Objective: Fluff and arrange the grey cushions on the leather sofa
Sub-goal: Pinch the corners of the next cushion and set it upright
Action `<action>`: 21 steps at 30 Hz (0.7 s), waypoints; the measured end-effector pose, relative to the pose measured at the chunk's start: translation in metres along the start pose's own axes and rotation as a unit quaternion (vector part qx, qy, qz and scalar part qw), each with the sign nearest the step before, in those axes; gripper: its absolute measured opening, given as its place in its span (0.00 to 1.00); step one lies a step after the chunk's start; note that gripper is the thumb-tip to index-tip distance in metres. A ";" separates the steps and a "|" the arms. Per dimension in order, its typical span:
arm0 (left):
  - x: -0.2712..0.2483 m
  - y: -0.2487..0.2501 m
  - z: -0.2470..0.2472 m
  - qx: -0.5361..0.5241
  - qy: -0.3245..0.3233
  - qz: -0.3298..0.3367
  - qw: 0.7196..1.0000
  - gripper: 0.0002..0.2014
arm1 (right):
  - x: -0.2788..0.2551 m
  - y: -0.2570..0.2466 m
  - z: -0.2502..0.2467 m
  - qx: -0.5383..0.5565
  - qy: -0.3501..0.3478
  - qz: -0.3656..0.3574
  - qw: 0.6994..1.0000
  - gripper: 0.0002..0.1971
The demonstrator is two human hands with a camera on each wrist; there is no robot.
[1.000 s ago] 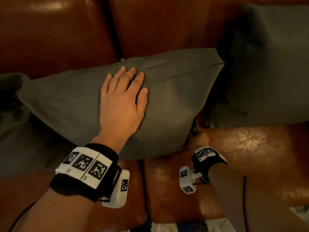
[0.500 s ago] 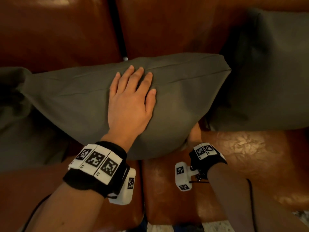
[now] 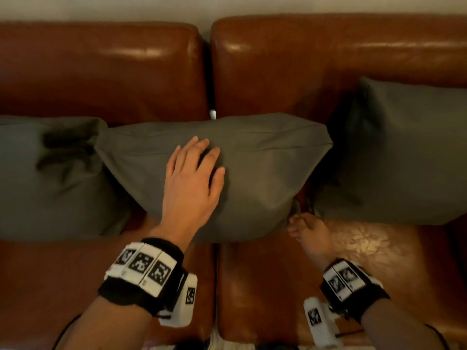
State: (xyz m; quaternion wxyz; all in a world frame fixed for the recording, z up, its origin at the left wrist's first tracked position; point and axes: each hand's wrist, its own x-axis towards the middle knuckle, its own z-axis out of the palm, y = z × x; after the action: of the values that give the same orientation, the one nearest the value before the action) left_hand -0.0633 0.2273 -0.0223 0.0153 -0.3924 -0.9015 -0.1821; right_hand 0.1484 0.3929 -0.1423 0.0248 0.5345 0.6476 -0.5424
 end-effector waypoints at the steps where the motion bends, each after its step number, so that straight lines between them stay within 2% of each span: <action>1: -0.011 -0.006 -0.005 -0.004 0.000 -0.018 1.000 0.21 | -0.011 -0.004 0.000 -0.022 -0.006 -0.022 0.999 0.13; 3: -0.033 -0.021 -0.013 -0.009 -0.001 -0.059 0.998 0.21 | -0.038 -0.023 0.005 -0.057 -0.032 -0.048 0.997 0.12; 6: -0.072 -0.056 -0.025 -0.022 -0.023 -0.112 0.993 0.20 | -0.080 -0.054 0.027 -0.106 -0.117 -0.095 0.983 0.11; 12: -0.124 -0.142 -0.058 -0.062 -0.079 -0.122 0.987 0.16 | -0.143 -0.112 0.119 -0.235 -0.245 -0.134 0.931 0.10; 17: -0.156 -0.225 -0.106 -0.087 -0.135 -0.090 0.983 0.17 | -0.184 -0.160 0.213 -0.308 -0.270 -0.123 0.904 0.11; 21: -0.180 -0.299 -0.141 -0.097 -0.210 -0.144 0.962 0.12 | -0.211 -0.193 0.279 -0.341 -0.250 -0.124 0.898 0.14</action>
State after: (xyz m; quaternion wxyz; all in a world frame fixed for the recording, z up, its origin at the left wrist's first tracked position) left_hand -0.1687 -0.1340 -0.0162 -0.2388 -0.2876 -0.9094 -0.1823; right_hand -0.0529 0.0805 0.0028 0.2993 0.2557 0.8263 -0.4027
